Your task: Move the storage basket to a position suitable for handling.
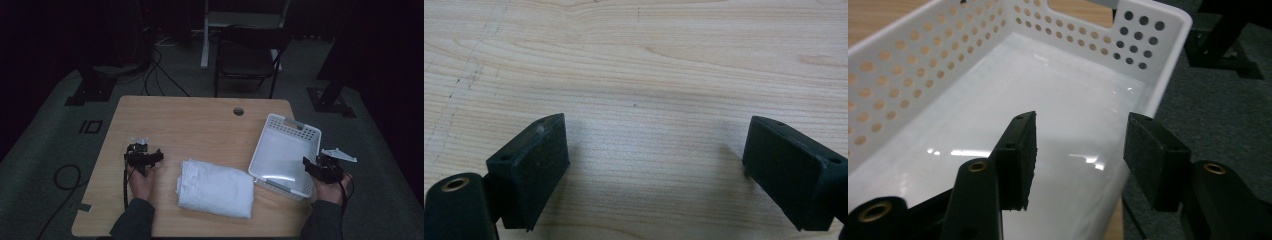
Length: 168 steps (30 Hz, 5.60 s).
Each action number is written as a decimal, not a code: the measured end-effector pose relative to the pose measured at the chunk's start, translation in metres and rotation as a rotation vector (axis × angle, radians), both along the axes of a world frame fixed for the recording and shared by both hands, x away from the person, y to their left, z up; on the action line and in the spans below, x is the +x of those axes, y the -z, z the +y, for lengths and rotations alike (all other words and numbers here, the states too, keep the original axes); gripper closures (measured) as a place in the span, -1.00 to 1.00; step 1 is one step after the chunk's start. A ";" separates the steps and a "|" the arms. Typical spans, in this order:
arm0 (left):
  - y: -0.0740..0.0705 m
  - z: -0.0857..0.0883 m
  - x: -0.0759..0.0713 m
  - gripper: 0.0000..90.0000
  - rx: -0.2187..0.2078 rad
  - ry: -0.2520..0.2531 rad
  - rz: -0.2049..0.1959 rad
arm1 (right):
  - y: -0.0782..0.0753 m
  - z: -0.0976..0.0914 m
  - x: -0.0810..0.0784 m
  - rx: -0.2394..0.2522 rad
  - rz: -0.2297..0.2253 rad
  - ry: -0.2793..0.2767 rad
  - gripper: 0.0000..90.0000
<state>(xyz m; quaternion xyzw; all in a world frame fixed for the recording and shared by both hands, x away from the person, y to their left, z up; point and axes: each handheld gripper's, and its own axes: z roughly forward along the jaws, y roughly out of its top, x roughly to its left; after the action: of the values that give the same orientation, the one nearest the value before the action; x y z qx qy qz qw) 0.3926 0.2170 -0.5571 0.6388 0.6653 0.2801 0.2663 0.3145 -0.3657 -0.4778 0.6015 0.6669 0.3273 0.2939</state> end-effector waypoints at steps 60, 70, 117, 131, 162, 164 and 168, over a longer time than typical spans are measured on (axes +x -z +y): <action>0.000 -0.005 -0.002 -0.76 0.000 0.044 -0.001 | 0.012 0.021 0.080 0.030 0.059 -0.032 0.47; 0.000 -0.005 -0.002 -0.76 0.000 0.044 0.000 | 0.001 0.037 0.028 -0.046 0.072 -0.033 0.17; 0.000 -0.005 -0.002 -0.78 -0.001 0.053 0.000 | 0.004 0.018 0.060 -0.057 0.147 0.005 0.81; 0.000 -0.005 -0.002 -0.78 -0.001 0.054 0.000 | -0.004 0.034 0.063 0.021 0.077 0.155 -0.50; 0.000 -0.005 -0.004 -0.77 0.000 0.067 -0.001 | 0.000 0.075 0.095 0.038 0.079 0.010 0.56; 0.000 -0.005 -0.005 -0.72 0.002 0.079 -0.006 | 0.000 0.084 0.098 0.039 0.076 -0.017 0.56; -0.003 -0.005 -0.008 -0.43 0.001 0.093 -0.010 | 0.001 0.097 0.102 0.051 0.069 -0.079 0.55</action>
<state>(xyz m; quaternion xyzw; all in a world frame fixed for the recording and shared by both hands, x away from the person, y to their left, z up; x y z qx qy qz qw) 0.3845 0.2117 -0.5539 0.6676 0.6335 0.2709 0.2822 0.4164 -0.2692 -0.4788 0.5929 0.6913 0.3346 0.2422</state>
